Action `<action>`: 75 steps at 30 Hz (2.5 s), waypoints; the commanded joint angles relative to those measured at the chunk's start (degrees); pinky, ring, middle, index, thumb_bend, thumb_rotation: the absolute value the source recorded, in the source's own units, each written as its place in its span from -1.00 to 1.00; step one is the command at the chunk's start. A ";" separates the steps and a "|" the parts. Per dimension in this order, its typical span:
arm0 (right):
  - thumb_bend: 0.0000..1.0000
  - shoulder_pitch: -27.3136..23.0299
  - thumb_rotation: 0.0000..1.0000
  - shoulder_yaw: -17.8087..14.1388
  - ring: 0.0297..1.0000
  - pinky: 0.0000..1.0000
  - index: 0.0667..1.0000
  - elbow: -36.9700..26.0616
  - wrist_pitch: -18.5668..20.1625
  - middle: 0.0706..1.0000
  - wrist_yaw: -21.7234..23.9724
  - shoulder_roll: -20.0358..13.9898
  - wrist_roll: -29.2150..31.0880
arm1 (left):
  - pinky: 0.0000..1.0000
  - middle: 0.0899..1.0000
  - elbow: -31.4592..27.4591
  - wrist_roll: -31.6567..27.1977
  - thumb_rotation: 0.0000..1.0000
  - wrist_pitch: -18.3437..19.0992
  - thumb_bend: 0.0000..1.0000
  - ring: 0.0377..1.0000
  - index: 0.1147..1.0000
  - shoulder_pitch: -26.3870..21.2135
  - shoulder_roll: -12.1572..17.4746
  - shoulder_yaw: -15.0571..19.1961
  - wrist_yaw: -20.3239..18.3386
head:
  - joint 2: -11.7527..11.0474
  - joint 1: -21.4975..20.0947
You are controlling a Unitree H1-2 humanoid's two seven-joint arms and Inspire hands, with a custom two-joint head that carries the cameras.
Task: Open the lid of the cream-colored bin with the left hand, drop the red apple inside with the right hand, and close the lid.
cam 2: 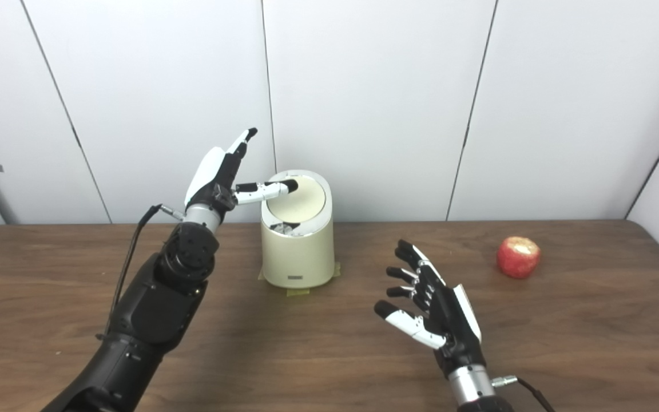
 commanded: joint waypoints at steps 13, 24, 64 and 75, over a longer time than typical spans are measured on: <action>0.52 -2.35 0.03 0.09 0.57 0.28 0.77 -3.36 -1.49 0.80 -1.10 0.29 -1.06 | 0.93 1.00 -0.23 11.03 -0.40 0.82 1.00 1.00 1.00 -3.68 2.68 -6.60 1.75 | 0.46 0.00; 0.53 -2.05 0.04 0.04 0.56 0.28 0.77 -4.50 -0.83 0.80 -1.15 0.31 -1.10 | 0.99 1.00 0.38 29.62 -0.38 5.83 1.00 1.00 1.00 -4.38 7.47 -18.72 2.97 | 1.02 0.14; 0.52 -2.10 0.04 -0.06 0.54 0.28 0.76 -2.95 -1.36 0.77 -0.67 -0.37 -0.05 | 1.00 1.00 -21.01 -14.78 -0.17 4.59 1.00 1.00 1.00 14.14 1.11 12.85 -7.85 | 1.13 0.46; 0.54 -3.43 -0.04 -1.68 0.46 0.24 0.71 -4.79 -3.00 0.64 -1.88 -3.33 -3.34 | 1.00 1.00 -29.78 -21.67 -0.21 0.81 1.00 1.00 1.00 28.77 3.80 13.62 -12.47 | 0.67 -1.70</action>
